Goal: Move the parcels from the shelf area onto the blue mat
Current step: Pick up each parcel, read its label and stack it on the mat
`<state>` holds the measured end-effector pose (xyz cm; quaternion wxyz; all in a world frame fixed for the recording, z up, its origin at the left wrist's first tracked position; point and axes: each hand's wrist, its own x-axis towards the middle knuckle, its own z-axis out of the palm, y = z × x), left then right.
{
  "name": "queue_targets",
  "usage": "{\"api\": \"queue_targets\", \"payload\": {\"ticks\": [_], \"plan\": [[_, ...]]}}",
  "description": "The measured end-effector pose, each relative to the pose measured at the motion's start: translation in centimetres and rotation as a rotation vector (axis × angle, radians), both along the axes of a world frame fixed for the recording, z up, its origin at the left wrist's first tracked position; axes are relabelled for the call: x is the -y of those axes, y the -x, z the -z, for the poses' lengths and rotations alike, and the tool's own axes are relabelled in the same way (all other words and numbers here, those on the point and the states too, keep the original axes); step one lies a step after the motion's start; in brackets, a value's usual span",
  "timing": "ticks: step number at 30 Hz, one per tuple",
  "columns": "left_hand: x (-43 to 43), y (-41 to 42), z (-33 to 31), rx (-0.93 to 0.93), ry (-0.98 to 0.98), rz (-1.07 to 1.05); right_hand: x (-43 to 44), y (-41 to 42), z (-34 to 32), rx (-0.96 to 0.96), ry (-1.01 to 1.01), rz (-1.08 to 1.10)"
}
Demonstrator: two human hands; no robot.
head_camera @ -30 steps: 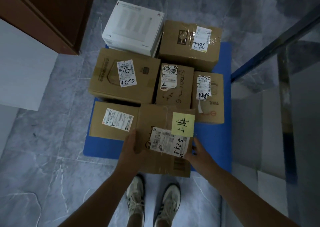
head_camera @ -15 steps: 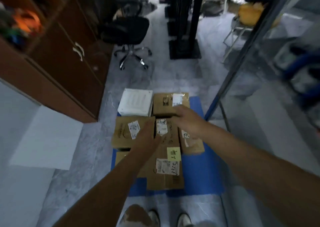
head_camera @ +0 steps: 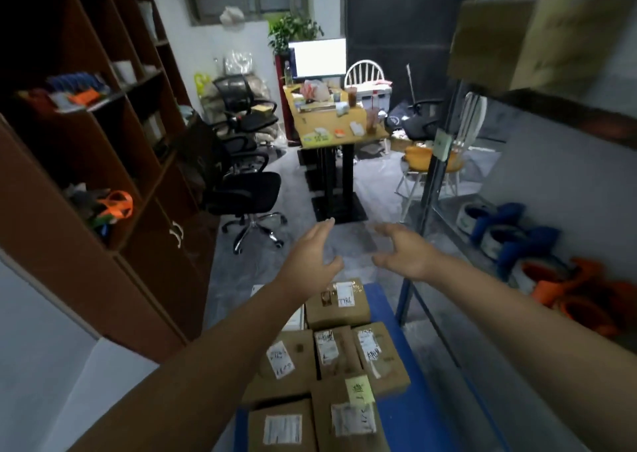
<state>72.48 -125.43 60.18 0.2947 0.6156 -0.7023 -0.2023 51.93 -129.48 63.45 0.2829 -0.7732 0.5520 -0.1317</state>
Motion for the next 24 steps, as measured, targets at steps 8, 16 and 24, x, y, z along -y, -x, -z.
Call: {"api": "queue_targets", "payload": {"ticks": [8,16,24], "plan": [[-2.2,-1.5,-3.1,0.107,0.027,0.313,-9.2,-0.4,-1.9,-0.139,0.034,0.333],[-9.7,9.7,-6.8,0.192,0.062,0.737,-23.8,6.3,-5.9,-0.217,0.097,0.679],[-26.4,23.0,-7.3,0.205,0.105,1.182,-47.5,14.7,-6.7,-0.209,0.043,1.093]]}}
